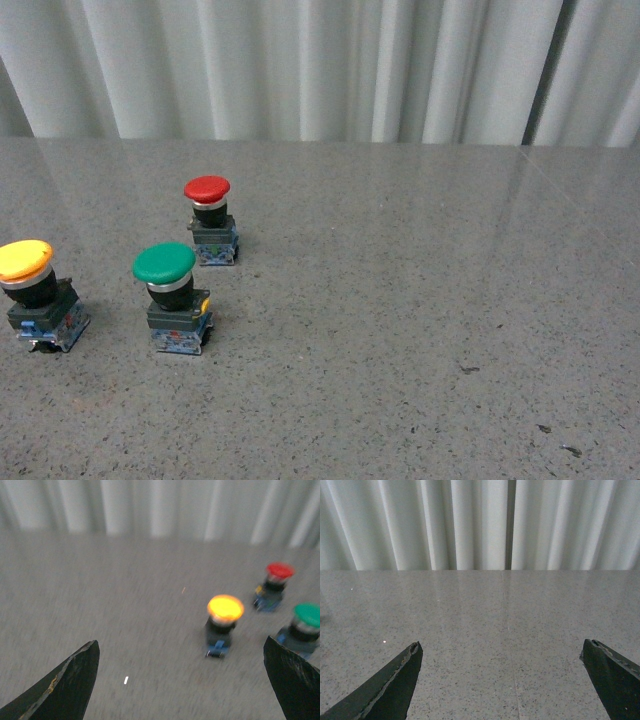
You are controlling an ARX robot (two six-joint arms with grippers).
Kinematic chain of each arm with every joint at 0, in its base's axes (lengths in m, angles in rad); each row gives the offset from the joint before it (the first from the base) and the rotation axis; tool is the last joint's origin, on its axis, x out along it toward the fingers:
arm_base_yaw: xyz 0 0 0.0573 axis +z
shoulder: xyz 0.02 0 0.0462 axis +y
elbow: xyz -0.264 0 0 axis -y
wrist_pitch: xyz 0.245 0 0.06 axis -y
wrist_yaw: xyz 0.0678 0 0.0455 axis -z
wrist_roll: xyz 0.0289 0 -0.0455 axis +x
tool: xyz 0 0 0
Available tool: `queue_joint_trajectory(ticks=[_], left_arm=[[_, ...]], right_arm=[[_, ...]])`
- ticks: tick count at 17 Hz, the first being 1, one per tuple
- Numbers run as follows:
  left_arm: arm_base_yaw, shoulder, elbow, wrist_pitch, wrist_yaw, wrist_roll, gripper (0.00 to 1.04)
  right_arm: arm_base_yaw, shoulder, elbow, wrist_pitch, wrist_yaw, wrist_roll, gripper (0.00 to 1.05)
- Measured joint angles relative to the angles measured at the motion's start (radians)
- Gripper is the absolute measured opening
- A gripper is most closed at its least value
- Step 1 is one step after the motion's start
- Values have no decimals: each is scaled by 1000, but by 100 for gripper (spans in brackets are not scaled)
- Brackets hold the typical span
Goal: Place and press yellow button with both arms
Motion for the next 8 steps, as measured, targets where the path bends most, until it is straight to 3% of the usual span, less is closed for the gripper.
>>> queue_joint_trajectory(ticks=[2,5,8], left_arm=[[-27,208,89,96,-103,-3,98],[-2,457,261,305,-61,2,98],[-26,727,405,369,-2,7,98]], right_arm=[[0,0,0,1,-1,0,98],[0,0,0,0,0,0,98],[0,0,0,0,-1,0,98]])
